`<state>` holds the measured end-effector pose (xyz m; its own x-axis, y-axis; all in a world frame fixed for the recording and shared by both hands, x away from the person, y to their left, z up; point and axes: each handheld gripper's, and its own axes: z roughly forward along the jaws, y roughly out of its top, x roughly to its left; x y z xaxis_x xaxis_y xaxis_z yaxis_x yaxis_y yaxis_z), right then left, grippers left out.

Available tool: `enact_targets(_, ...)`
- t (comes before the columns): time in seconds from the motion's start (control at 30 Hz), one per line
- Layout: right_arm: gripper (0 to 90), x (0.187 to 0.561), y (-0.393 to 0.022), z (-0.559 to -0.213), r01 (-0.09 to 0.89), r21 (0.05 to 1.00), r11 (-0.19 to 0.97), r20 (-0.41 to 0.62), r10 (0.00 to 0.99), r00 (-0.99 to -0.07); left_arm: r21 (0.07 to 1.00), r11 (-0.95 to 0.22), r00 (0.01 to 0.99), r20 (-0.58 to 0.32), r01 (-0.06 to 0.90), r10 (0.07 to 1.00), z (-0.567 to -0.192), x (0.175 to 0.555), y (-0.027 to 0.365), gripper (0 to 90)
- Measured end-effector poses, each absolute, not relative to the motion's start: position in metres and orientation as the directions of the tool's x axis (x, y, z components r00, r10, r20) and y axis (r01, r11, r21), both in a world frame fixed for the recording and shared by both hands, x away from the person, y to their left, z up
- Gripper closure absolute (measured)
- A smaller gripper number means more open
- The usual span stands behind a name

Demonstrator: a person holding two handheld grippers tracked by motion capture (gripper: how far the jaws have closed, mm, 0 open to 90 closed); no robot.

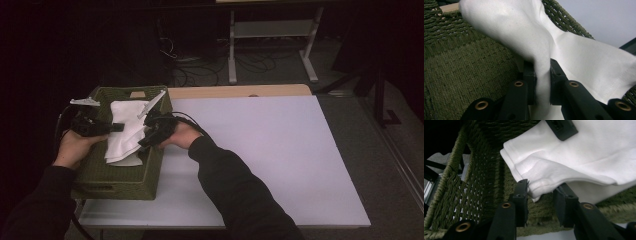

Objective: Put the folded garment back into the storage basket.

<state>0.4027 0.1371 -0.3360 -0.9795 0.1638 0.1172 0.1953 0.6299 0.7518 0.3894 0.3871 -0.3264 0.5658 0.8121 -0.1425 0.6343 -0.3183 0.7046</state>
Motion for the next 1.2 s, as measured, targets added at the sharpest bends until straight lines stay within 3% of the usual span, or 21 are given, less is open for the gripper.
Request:
enact_targets(0.37, 41.3, 0.409, 0.105, -0.326, 0.242, 0.78, 0.577, 0.12, 0.242, -0.963, 0.706, -0.312, 0.57, -0.156, 0.635, 0.807, -0.322, 0.39, 0.386, 79.3)
enact_targets(0.73, 27.0, 0.414, 0.067, -0.321, 0.284, 0.792, 0.54, 0.111, 0.33, -0.937, 0.673, -0.341, 0.575, -0.154, 0.657, 0.803, -0.327, 0.397, 0.384, 79.1)
enact_targets(1.2, 21.4, 0.413, 0.024, -0.336, 0.327, 0.784, 0.528, 0.12, 0.389, -0.914, 0.627, -0.368, 0.563, -0.138, 0.686, 0.815, -0.338, 0.405, 0.389, 78.5)
